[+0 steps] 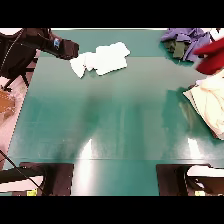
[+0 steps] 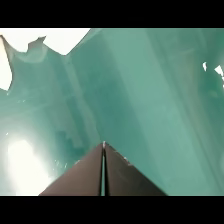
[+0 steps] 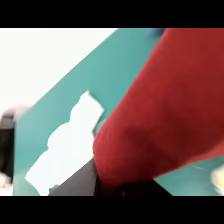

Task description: Fold the shirts.

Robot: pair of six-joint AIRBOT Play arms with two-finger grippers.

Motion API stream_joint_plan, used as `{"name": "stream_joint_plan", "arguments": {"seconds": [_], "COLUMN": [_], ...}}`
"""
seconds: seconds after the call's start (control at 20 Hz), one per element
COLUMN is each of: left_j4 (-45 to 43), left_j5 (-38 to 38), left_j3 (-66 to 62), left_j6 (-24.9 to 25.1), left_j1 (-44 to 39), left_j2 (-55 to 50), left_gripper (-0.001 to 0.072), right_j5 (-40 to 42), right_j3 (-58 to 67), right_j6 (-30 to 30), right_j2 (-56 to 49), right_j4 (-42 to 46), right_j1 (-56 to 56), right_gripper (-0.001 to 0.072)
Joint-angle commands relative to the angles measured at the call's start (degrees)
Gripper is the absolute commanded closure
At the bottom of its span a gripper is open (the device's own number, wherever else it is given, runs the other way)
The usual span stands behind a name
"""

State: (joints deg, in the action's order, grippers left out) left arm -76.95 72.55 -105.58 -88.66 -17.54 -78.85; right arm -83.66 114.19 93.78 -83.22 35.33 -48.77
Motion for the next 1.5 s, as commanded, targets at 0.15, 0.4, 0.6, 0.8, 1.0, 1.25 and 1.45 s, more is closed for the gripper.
{"name": "stream_joint_plan", "arguments": {"seconds": [0.15, 0.4, 0.6, 0.8, 1.0, 1.25, 1.45], "left_j4": [1.0, 1.3, 0.7, 1.0, 1.5, 4.1, 4.1], "left_j5": [-5.9, -1.3, 4.4, 3.5, 3.2, 4.4, 5.9], "left_j3": [-0.1, -0.1, -0.1, -0.1, -0.1, -0.1, -0.1], "left_j6": [-1.4, -1.4, -0.9, -1.4, -1.4, -1.4, -1.4], "left_j1": [0.0, 0.0, 0.0, 0.0, 0.0, 0.0, 0.0], "left_j2": [0.0, 0.1, 0.1, 0.1, 0.1, -0.1, -0.1], "left_gripper": [0.0683, 0.0683, 0.0682, 0.0682, 0.0682, 0.0682, 0.0682], "right_j5": [-18.2, -13.2, -14.4, -18.6, -17.7, -2.3, 6.3], "right_j3": [-14.5, -26.5, -25.7, -7.6, 11.4, -3.0, -12.5], "right_j6": [-3.3, -1.8, -1.5, 3.2, 8.8, 4.2, -8.8], "right_j2": [5.4, 5.2, 1.9, -0.8, -2.7, 10.1, 18.1], "right_j4": [6.5, 17.8, 11.3, 4.6, 0.3, -17.4, -16.5], "right_j1": [-20.0, -20.3, -23.1, -30.8, -33.3, -16.8, 24.7], "right_gripper": [0.0687, 0.0640, 0.0214, 0.0214, 0.0215, 0.0217, 0.0261]}}
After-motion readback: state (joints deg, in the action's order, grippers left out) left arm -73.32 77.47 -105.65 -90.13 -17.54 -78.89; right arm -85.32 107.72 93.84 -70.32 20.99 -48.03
